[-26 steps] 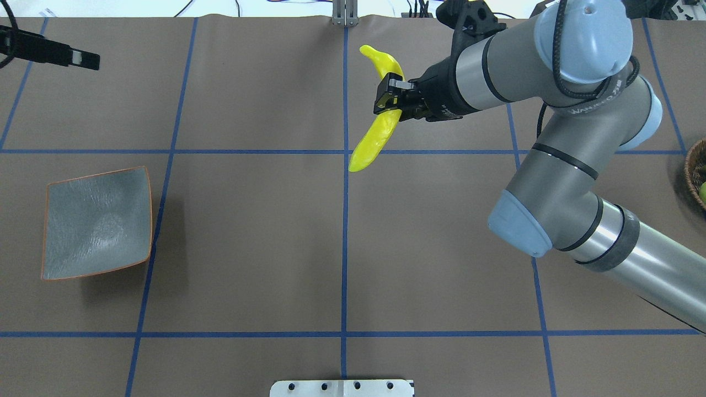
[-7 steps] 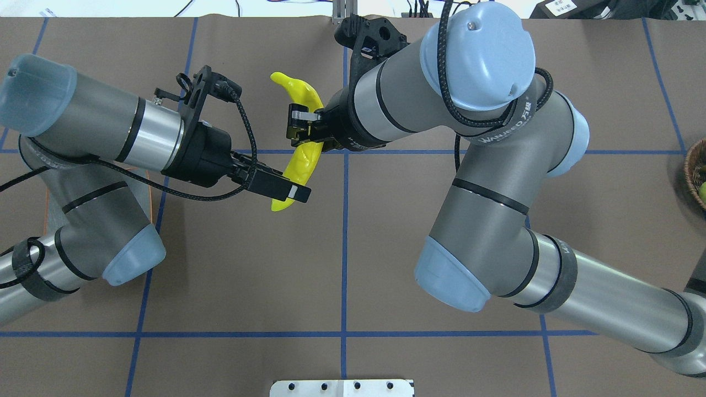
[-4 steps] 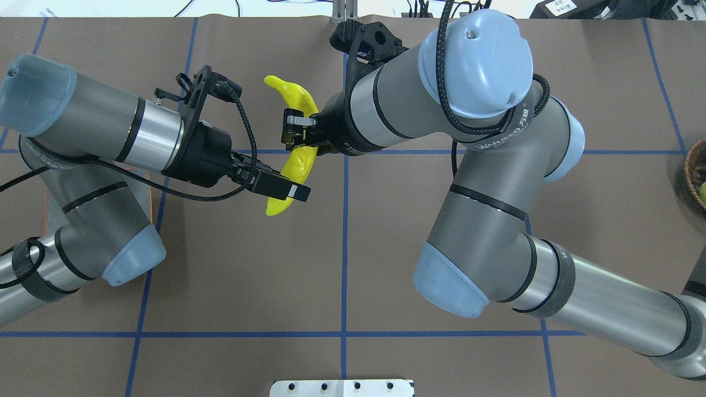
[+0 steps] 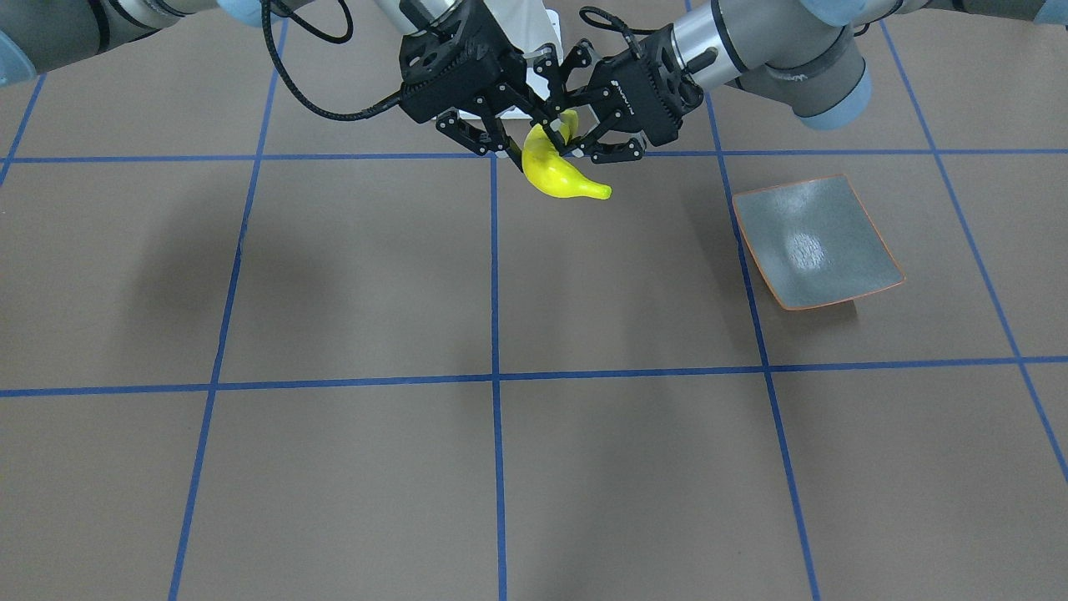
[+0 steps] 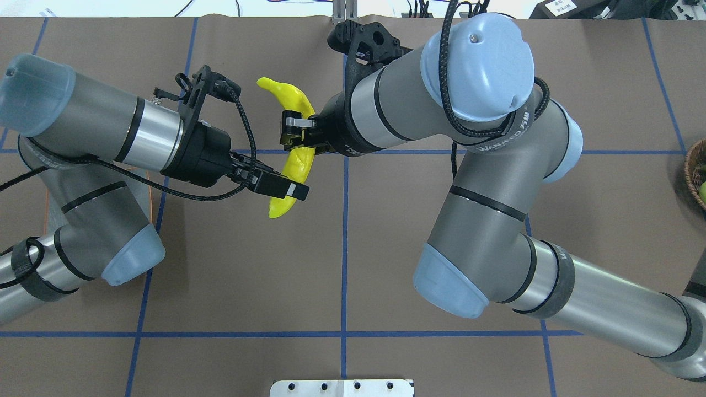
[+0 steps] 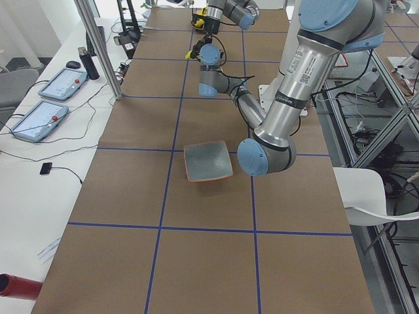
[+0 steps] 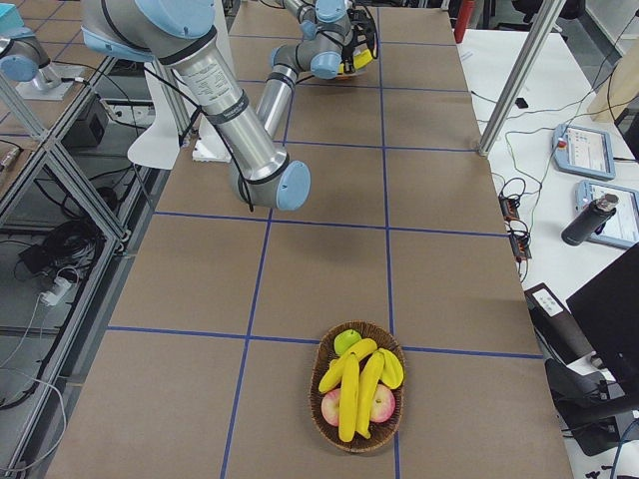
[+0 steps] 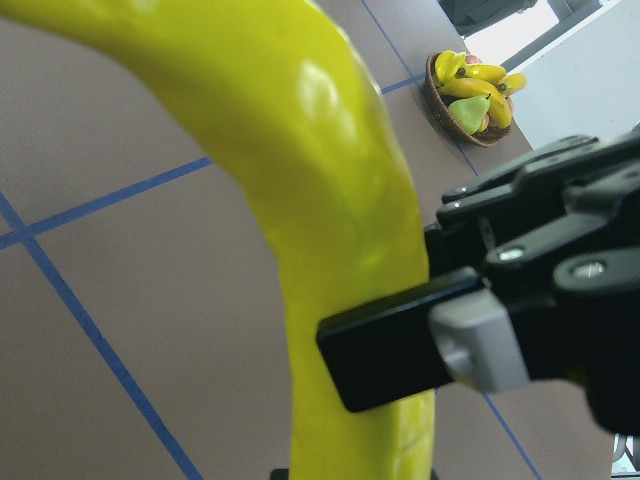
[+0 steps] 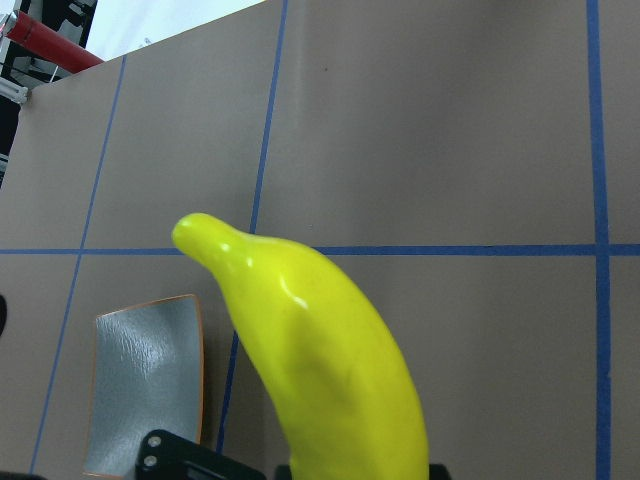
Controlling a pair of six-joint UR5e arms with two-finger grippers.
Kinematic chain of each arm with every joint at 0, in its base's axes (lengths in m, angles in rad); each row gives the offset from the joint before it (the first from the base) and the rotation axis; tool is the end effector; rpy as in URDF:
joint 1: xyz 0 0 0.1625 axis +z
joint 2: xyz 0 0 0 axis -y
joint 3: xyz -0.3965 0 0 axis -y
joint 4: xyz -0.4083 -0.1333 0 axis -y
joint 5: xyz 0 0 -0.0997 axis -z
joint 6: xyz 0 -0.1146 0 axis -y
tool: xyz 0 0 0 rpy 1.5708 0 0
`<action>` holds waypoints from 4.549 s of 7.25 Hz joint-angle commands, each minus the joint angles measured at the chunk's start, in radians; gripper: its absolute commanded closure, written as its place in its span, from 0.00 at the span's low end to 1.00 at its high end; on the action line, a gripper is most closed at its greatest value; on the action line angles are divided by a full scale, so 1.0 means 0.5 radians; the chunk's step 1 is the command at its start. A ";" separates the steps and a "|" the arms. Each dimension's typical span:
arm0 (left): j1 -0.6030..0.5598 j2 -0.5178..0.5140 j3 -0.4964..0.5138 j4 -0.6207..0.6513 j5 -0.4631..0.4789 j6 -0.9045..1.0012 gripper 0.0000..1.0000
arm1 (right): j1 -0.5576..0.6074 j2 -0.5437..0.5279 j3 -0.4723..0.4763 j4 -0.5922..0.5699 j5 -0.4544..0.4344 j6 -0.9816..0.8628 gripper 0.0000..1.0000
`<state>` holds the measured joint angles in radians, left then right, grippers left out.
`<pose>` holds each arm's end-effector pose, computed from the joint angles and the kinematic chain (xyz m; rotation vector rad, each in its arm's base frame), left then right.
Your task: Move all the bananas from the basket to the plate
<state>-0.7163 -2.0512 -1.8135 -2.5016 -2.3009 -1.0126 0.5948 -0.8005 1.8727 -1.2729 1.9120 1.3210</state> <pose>0.3897 -0.4146 0.1375 0.4875 1.5811 0.4812 -0.4413 -0.4132 0.0123 0.2942 -1.3504 0.0546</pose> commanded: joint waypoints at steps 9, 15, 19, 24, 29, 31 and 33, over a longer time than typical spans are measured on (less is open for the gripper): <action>-0.031 0.288 -0.078 0.018 0.003 -0.003 1.00 | 0.469 -0.273 0.019 -0.168 0.259 -0.334 0.00; -0.178 0.966 -0.377 0.024 0.015 0.000 1.00 | 0.911 -0.620 -0.046 -0.390 0.486 -1.125 0.00; -0.169 1.380 -0.364 0.024 0.061 0.058 1.00 | 1.276 -0.978 -0.046 -0.393 0.716 -1.873 0.00; -0.157 1.170 -0.108 0.361 0.208 0.028 1.00 | 1.354 -1.062 -0.049 -0.396 0.766 -1.970 0.00; -0.086 1.121 -0.039 0.370 0.245 0.049 0.49 | 1.363 -1.080 -0.064 -0.396 0.759 -1.970 0.00; -0.059 1.096 -0.042 0.370 0.297 0.056 0.33 | 1.375 -1.093 -0.064 -0.393 0.759 -1.973 0.00; -0.062 1.096 -0.057 0.364 0.297 0.065 0.00 | 1.384 -1.096 -0.064 -0.396 0.763 -1.973 0.00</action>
<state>-0.7473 -1.5020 -1.8363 -2.3176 -2.1543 -0.9826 1.2848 -1.3471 1.8408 -1.4706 2.2927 0.3346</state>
